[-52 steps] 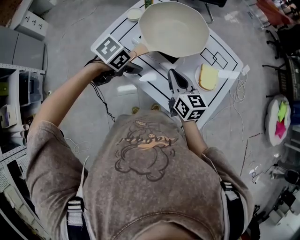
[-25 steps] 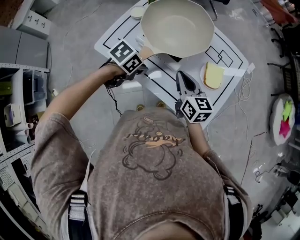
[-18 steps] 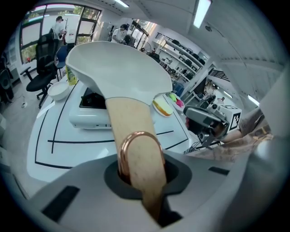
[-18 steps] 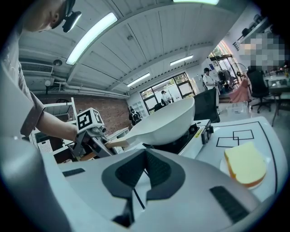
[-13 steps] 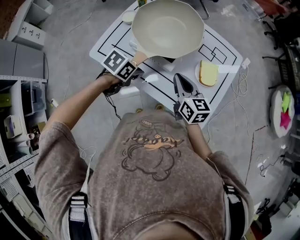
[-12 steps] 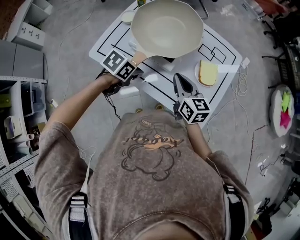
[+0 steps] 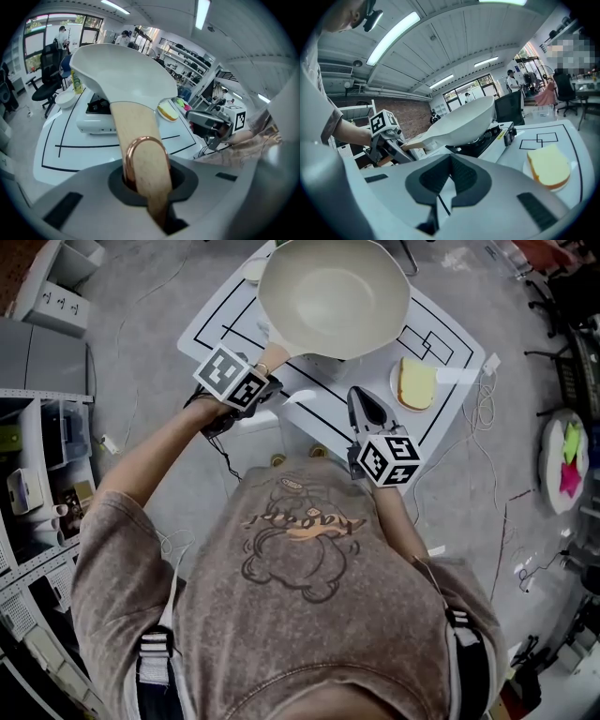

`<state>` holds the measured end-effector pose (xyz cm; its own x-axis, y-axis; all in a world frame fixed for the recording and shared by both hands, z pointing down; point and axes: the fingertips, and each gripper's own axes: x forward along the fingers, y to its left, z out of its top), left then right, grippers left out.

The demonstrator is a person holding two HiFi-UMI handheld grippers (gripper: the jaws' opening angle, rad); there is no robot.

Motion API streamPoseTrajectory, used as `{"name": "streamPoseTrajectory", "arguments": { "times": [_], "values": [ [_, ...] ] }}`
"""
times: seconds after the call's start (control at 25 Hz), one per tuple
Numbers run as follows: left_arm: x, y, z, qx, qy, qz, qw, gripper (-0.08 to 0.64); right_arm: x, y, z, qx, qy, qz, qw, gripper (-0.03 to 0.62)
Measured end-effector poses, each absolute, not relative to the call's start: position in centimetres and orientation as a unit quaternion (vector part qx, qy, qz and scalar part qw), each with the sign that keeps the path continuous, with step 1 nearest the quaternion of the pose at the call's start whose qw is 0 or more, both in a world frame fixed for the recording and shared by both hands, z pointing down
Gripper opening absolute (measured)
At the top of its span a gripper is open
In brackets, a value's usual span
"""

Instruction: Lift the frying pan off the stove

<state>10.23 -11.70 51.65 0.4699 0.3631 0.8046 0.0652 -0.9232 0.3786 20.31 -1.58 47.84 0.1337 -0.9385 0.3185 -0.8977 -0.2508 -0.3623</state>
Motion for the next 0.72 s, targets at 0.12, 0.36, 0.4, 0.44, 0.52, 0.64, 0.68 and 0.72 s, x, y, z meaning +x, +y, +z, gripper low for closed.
{"name": "streamPoseTrajectory", "arguments": {
  "times": [0.12, 0.36, 0.4, 0.44, 0.52, 0.64, 0.68, 0.72],
  "values": [
    [9.9, -11.7, 51.0, 0.851, 0.116, 0.491, 0.144, 0.044, 20.4, -1.6, 48.1, -0.750, 0.612, -0.247, 0.039, -0.004],
    [8.7, -12.4, 49.7, 0.873, 0.077, 0.457, 0.152, 0.044, 19.7, -2.4, 47.9, -0.739, 0.627, -0.244, 0.035, -0.005],
    [8.5, -12.5, 49.5, 0.876, 0.070, 0.449, 0.160, 0.044, 19.6, -2.7, 47.8, -0.735, 0.632, -0.243, 0.033, -0.005],
    [8.3, -12.7, 49.2, 0.879, 0.061, 0.443, 0.167, 0.044, 19.4, -3.0, 47.8, -0.731, 0.637, -0.243, 0.031, -0.004],
    [7.9, -13.2, 48.8, 0.884, 0.044, 0.430, 0.176, 0.044, 19.0, -3.5, 47.7, -0.724, 0.645, -0.242, 0.028, -0.005],
    [6.6, -13.8, 48.1, 0.890, 0.016, 0.413, 0.191, 0.044, 18.1, -4.4, 47.6, -0.711, 0.661, -0.239, 0.023, -0.003],
    [6.0, -14.0, 47.8, 0.892, 0.006, 0.408, 0.194, 0.044, 17.7, -4.7, 47.5, -0.705, 0.667, -0.239, 0.020, -0.005],
    [5.3, -14.3, 47.6, 0.894, -0.004, 0.402, 0.198, 0.044, 17.2, -5.0, 47.5, -0.699, 0.674, -0.239, 0.017, -0.005]
  ]
}}
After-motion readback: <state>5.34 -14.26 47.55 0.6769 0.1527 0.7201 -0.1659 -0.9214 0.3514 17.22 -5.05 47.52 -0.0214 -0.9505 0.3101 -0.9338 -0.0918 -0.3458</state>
